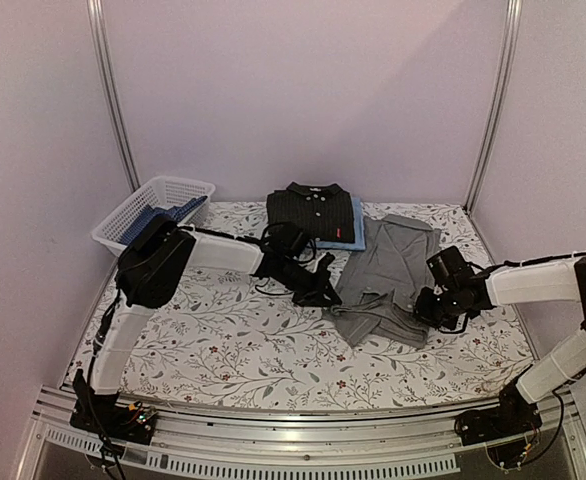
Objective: Fold and stack the long sleeve shirts
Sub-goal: Move the rectangle-folded shirt to the center of the board.
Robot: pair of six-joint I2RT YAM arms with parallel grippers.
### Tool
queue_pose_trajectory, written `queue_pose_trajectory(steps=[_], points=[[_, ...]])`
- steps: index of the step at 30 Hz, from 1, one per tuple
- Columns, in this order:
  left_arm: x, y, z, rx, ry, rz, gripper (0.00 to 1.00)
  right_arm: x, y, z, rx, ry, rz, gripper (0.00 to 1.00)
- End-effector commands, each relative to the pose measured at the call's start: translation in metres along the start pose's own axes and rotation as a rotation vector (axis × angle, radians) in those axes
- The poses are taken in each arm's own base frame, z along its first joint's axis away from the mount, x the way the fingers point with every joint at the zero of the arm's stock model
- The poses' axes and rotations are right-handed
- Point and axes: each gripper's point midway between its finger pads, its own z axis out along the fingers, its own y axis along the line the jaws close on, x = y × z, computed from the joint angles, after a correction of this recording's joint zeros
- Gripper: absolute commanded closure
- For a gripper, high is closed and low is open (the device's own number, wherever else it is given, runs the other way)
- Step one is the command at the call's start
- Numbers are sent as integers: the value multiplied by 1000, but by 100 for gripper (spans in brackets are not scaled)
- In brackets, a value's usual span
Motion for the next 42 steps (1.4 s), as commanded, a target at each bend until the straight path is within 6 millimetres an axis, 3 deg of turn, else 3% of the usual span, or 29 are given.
queue_pose_trajectory(steps=[1,11,15,18,23,26,30,36,39,42], points=[[60,4,-7,-45,68,-58,100,63,-4,-9,22,153,-64,100],[154,-20,-30,-84,97,-102,100,169,16,-34,-9,288,-175,100],[176,-32,-42,-88,61,-107,100,203,10,-43,41,325,-236,100],[191,-38,-49,-99,57,-109,100,215,-4,-49,87,327,-239,100],[186,-49,-61,-122,38,-89,100,203,-6,-73,49,258,-145,100],[174,-56,-67,-134,26,-61,100,186,-1,-91,-15,203,-87,100],[153,-55,-72,-128,5,-56,100,171,-3,-102,-47,146,-40,100],[126,-43,-73,-122,-8,-56,100,153,-5,-100,-56,80,17,100],[124,-35,-67,-114,4,-64,100,135,0,-97,-69,21,53,99],[123,-27,-63,-109,6,-69,98,117,4,-89,-87,-12,69,92]])
